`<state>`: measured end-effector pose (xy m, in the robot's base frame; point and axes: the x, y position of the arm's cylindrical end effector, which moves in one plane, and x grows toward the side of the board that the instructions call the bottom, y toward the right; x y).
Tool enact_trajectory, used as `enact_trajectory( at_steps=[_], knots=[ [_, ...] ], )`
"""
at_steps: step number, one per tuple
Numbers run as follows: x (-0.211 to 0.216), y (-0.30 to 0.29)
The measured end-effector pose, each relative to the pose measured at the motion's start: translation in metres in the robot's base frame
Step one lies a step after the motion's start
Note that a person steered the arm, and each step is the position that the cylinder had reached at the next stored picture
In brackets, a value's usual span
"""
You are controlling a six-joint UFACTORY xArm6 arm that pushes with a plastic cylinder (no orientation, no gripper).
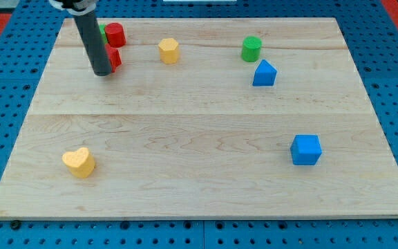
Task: Push green circle closer to red circle
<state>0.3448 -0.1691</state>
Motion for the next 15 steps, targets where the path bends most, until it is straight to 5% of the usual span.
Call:
enact_trajectory(
  at_steps=[3,4,6,12,15],
  knots=[
    [-0.026,-0.008],
    [0.013,0.069],
    [-0.004,0.154],
    [-0.032,0.17],
    [-0.039,0.321]
  ],
)
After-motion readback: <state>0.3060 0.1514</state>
